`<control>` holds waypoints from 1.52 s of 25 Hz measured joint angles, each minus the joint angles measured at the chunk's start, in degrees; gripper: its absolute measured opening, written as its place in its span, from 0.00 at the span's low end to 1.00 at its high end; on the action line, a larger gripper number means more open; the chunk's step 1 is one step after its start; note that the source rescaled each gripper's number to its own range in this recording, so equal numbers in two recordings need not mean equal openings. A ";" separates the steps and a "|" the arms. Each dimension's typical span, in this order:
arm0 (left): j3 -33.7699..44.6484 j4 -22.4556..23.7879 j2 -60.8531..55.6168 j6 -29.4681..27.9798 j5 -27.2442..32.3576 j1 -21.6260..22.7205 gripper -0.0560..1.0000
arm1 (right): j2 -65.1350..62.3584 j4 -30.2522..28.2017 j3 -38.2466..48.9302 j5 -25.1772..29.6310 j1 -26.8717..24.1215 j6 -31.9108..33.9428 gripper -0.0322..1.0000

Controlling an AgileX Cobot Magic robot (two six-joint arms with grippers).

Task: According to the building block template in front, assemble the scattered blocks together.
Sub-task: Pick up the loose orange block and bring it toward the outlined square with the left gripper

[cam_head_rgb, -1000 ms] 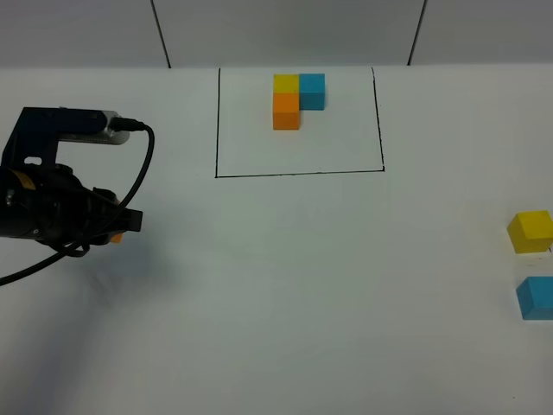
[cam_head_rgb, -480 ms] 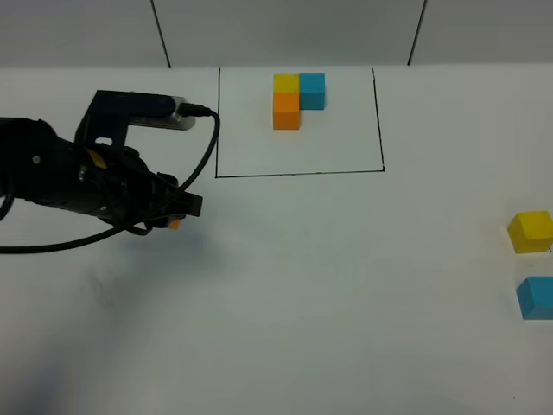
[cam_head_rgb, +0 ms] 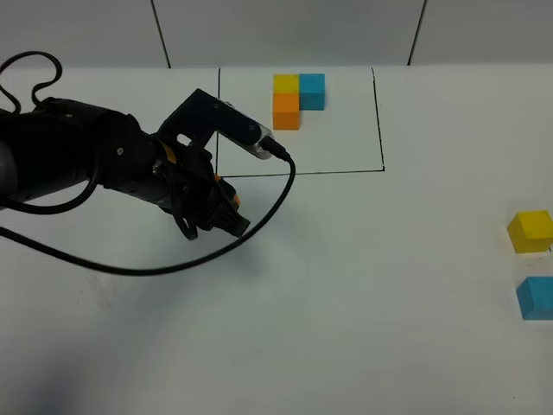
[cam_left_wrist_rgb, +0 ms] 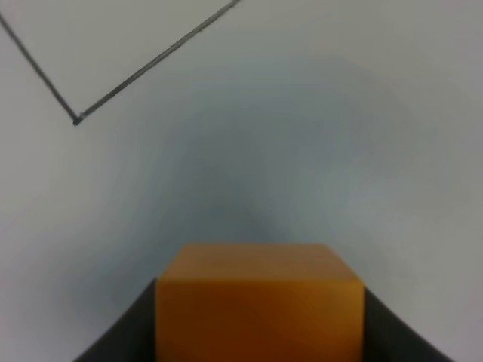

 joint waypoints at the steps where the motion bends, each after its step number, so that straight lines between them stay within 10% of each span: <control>1: -0.09 0.06 0.06 3.64 0.00 -0.21 0.58 | 0.00 0.00 0.00 0.00 0.00 0.00 0.04; 15: -0.13 0.35 0.13 41.84 2.27 -1.28 0.58 | 0.00 0.00 0.00 0.00 0.00 0.00 0.04; 38: -0.99 -3.85 5.96 42.50 0.00 -1.28 0.58 | 0.00 0.00 0.00 0.00 0.00 0.00 0.04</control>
